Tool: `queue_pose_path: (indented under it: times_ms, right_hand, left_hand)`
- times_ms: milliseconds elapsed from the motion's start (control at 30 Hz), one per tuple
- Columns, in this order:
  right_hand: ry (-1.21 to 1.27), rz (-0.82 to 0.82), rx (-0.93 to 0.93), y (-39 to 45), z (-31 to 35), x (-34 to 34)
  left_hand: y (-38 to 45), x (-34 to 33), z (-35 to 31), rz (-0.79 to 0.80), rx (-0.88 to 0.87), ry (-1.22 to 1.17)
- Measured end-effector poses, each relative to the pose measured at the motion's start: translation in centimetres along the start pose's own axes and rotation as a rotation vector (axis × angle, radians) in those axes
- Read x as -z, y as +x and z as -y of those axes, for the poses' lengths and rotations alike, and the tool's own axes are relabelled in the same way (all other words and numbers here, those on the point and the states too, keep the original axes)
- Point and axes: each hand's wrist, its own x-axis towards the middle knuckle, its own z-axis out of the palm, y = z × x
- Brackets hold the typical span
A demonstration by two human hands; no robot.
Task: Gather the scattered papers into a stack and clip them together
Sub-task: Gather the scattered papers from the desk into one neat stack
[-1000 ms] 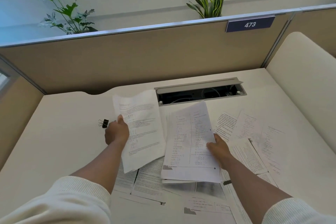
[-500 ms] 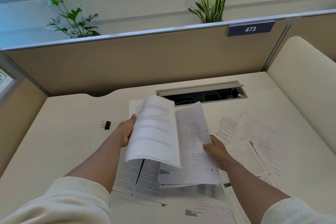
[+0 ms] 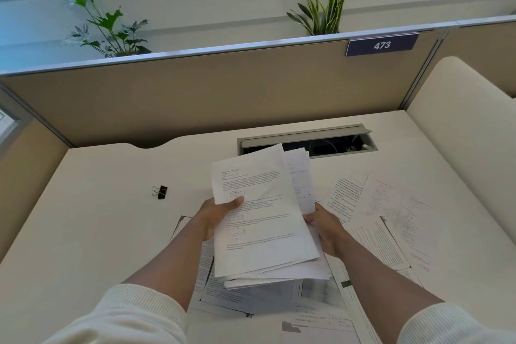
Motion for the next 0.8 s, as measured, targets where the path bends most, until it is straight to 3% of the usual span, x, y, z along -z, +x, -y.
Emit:
queue_pose_path:
  times_ms: [133,367,500,633,800]
  right_hand:
    - [0.084,-0.056,-0.001,-0.2,0.8,-0.6]
    - [0.112,0.138,0.032,-0.5,2.5,-2.5]
    - [-0.178,0.032,0.159,-0.2,3.1,-2.8]
    - [-0.147,-0.043,0.280,-0.3,4.4,-3.6]
    - [-0.249,-0.072,0.403,-0.6,6.2,-4.5]
  left_hand:
    - [0.0,-0.2,-0.1,0.078,-0.017,-0.062]
    - [-0.2,-1.2,-1.6,0.016,-0.115,-0.019]
    - [-0.2,-1.5,-2.8,-0.051,-0.176,-0.085]
    - [-0.2,-2.0,-4.1,-0.072,-0.309,-0.150]
    - [-0.5,-2.2,-5.2,-0.105,-0.452,-0.067]
